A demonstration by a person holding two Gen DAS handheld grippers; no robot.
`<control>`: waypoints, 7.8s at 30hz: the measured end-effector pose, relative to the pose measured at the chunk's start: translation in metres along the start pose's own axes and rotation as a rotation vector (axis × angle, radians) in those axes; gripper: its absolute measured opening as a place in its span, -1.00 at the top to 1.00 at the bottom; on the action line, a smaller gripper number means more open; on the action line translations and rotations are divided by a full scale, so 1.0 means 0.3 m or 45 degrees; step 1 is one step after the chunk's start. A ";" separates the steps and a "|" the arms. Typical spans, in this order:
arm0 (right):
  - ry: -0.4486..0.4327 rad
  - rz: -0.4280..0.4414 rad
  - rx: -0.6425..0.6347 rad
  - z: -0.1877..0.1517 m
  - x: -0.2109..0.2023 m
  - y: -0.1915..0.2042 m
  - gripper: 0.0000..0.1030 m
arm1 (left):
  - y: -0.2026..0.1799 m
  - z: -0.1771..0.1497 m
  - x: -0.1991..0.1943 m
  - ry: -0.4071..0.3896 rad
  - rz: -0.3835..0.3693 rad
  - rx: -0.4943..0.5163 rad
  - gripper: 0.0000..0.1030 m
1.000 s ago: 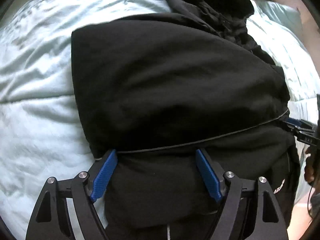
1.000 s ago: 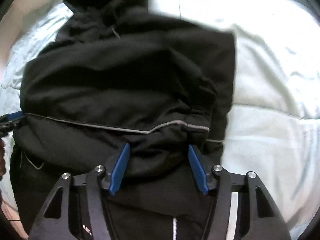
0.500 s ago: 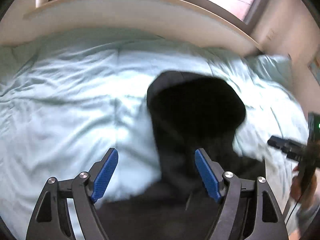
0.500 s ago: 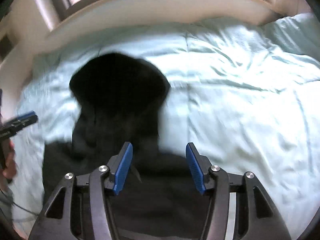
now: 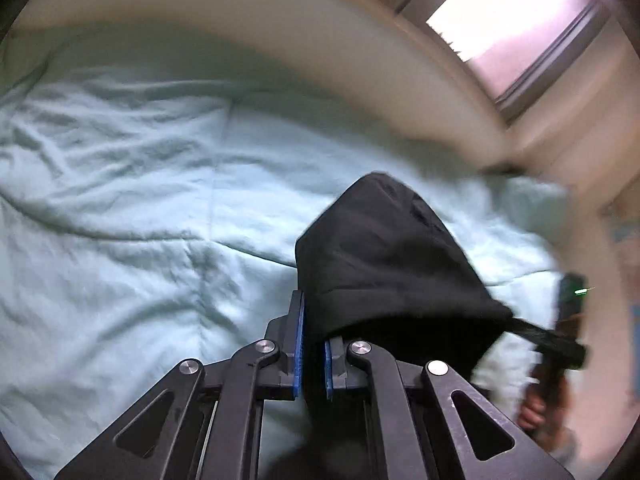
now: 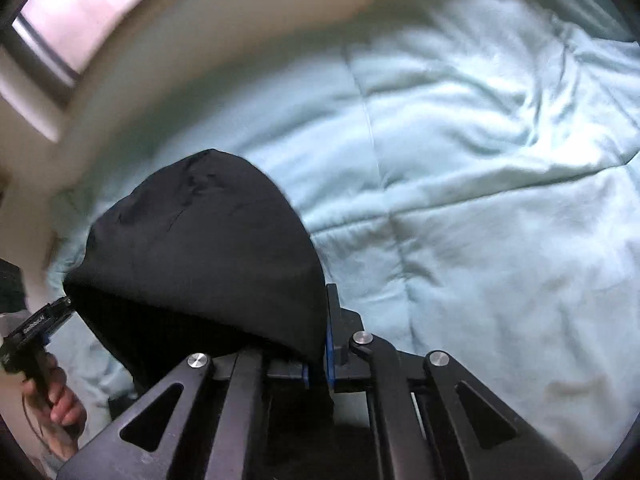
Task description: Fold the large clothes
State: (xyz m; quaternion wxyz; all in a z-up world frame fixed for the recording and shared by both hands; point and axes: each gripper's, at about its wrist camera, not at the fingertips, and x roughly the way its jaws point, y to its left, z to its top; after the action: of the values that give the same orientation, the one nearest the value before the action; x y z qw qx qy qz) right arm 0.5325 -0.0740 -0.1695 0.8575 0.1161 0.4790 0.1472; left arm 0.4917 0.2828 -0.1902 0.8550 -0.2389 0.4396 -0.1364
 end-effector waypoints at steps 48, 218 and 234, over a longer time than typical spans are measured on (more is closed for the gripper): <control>0.028 0.049 -0.391 -0.006 0.063 0.154 -0.51 | -0.087 -0.067 0.360 0.301 0.122 0.211 -0.18; 0.623 -0.283 0.066 -1.621 -0.929 -0.266 -0.11 | 0.028 -1.774 -1.153 0.528 0.301 -0.418 0.45; 0.614 -0.086 0.100 -1.741 -1.013 -0.282 0.50 | -0.105 -1.685 -1.110 0.518 0.158 -0.267 0.70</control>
State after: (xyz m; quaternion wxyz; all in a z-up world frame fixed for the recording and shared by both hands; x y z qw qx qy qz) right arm -0.0537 -0.2330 -0.2274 0.7178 0.0949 0.6787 0.1232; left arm -0.1140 0.2579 -0.1973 0.7261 -0.2664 0.6285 -0.0825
